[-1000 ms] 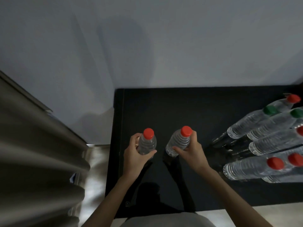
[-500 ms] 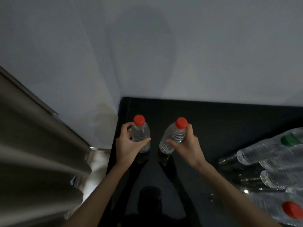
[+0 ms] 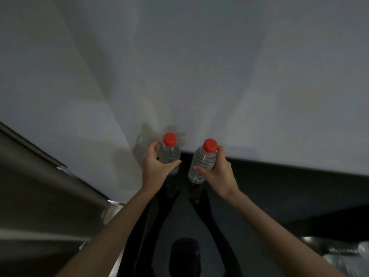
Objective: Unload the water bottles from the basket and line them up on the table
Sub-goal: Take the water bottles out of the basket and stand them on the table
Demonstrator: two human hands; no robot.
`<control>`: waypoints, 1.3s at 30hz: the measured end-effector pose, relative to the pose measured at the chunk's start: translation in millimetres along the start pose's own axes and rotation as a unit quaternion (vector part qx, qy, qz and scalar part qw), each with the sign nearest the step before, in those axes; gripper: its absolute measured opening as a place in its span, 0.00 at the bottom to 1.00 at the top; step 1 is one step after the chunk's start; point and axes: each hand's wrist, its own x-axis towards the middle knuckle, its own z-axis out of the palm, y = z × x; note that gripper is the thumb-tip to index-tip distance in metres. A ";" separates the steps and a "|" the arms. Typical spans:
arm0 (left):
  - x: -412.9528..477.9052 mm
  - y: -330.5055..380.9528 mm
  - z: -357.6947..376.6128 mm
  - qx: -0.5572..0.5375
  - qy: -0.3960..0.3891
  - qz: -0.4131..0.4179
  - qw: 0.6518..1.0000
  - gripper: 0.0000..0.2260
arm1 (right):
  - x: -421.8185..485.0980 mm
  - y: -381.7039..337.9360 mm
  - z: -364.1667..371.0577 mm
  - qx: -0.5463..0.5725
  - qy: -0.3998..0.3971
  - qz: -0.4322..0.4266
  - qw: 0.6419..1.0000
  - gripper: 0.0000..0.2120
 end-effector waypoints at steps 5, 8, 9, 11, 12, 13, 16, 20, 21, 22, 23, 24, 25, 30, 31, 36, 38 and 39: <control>44.4 -10.8 10.0 0.010 0.008 -0.006 1.000 0.32 | 48.6 7.6 19.5 0.002 -0.004 -0.014 1.000 0.31; 63.9 -16.9 13.9 0.002 0.017 -0.010 1.000 0.31 | 71.3 10.3 32.5 0.000 0.011 -0.025 1.000 0.31; 68.7 -17.8 15.6 0.003 0.018 -0.013 1.000 0.30 | 77.6 11.3 36.7 0.000 0.017 -0.026 1.000 0.30; 74.1 -19.9 17.7 -0.003 0.016 -0.020 1.000 0.30 | 86.7 12.7 44.0 0.002 0.026 -0.028 0.999 0.31; 75.9 -21.9 18.4 -0.010 0.013 -0.022 1.000 0.30 | 90.0 13.4 47.2 -0.002 0.029 -0.033 0.999 0.32; 78.0 -24.9 18.4 -0.011 0.009 -0.024 1.000 0.30 | 92.2 13.8 50.1 -0.010 0.031 -0.040 0.999 0.33; 81.5 -33.1 18.0 -0.007 0.006 -0.033 0.999 0.33 | 93.8 13.0 58.4 -0.028 0.046 -0.066 0.996 0.36; 80.5 -34.1 14.6 0.020 0.015 -0.008 1.000 0.34 | 89.0 13.7 67.7 -0.039 0.105 -0.108 0.988 0.38; 80.6 -33.5 13.0 0.024 0.009 -0.005 1.000 0.34 | 87.9 14.4 69.4 -0.047 0.116 -0.119 0.985 0.37; 80.2 -31.6 11.7 0.023 -0.003 -0.006 1.000 0.34 | 87.4 15.0 70.3 -0.053 0.122 -0.122 0.984 0.37; 80.2 -30.1 10.9 0.027 -0.010 -0.004 1.000 0.34 | 87.0 14.7 70.3 -0.057 0.123 -0.120 0.984 0.36; 79.9 -27.5 10.2 0.033 -0.016 -0.005 0.999 0.34 | 86.8 13.5 70.2 -0.060 0.119 -0.113 0.985 0.35; 79.2 -24.7 9.9 0.039 -0.024 -0.007 0.999 0.34 | 86.6 12.0 69.4 -0.063 0.110 -0.104 0.986 0.34; 72.2 -14.7 4.1 0.044 -0.069 -0.017 0.997 0.39 | 75.3 -4.0 54.8 -0.094 0.035 -0.057 0.993 0.28; 69.9 -13.4 2.2 0.051 -0.073 -0.010 0.996 0.41 | 70.1 -8.7 48.1 -0.095 0.020 -0.043 0.994 0.26; 25.0 41.0 -18.8 0.092 -0.087 0.059 0.990 0.37 | 21.2 -37.2 5.4 -0.113 0.001 -0.045 0.993 0.26; 2.1 61.2 -28.1 0.112 -0.098 0.112 0.983 0.35 | -9.6 -52.3 -11.6 -0.114 0.021 -0.078 0.990 0.26; -9.4 71.7 -31.8 0.123 -0.103 0.134 0.978 0.35 | -24.6 -59.5 -19.7 -0.112 0.032 -0.094 0.989 0.26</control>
